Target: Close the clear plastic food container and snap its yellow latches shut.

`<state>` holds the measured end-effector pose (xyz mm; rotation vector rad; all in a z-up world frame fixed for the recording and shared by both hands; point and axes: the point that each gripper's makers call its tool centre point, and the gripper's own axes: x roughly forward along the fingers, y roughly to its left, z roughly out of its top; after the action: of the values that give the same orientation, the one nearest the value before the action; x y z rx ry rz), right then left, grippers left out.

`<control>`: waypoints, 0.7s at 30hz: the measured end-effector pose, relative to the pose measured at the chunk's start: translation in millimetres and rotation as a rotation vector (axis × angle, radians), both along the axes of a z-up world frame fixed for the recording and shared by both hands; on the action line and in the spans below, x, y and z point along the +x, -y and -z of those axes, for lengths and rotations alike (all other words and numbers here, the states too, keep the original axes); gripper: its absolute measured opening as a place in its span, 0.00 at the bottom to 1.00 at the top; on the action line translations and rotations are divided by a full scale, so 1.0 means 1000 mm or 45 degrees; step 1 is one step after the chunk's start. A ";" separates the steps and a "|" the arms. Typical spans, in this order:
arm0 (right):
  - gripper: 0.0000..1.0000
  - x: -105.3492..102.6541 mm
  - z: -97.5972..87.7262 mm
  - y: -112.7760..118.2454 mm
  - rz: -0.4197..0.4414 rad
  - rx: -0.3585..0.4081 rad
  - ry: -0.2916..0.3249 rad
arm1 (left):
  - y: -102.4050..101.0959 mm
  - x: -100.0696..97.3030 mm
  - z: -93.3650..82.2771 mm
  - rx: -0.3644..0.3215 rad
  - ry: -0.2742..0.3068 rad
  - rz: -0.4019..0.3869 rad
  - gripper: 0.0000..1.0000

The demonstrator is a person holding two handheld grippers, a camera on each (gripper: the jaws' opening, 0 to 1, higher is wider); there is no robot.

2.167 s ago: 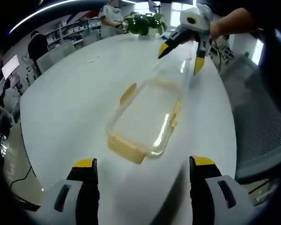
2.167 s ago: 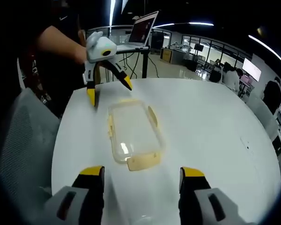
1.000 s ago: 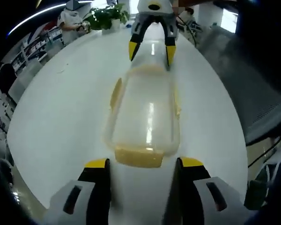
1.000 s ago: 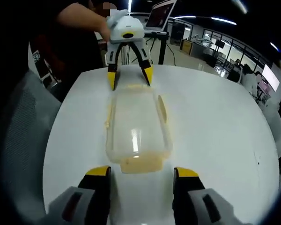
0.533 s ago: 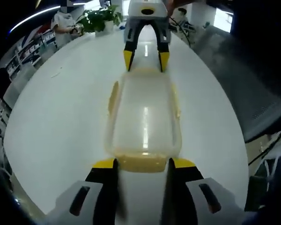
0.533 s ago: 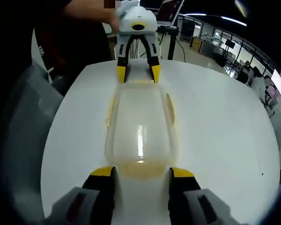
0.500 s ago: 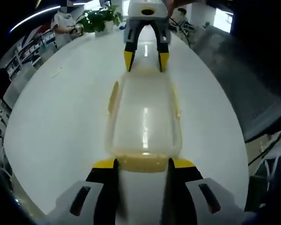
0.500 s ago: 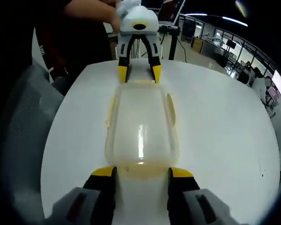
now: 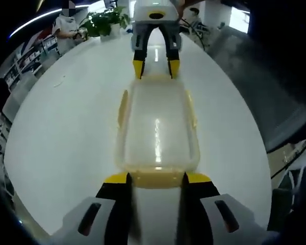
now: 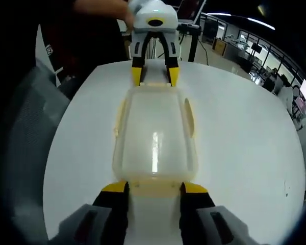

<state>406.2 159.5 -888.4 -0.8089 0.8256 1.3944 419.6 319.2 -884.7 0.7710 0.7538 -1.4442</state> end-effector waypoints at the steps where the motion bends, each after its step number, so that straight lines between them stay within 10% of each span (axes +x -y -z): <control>1: 0.37 0.000 0.000 0.000 0.000 0.005 -0.002 | 0.000 0.000 0.000 -0.005 -0.001 -0.001 0.38; 21: 0.35 0.006 -0.002 0.000 -0.017 -0.038 0.010 | -0.001 0.003 -0.006 -0.012 -0.019 -0.074 0.35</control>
<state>411.7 159.0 -886.0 -0.8437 0.8383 1.3929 422.2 320.3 -878.6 0.7264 0.7738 -1.4017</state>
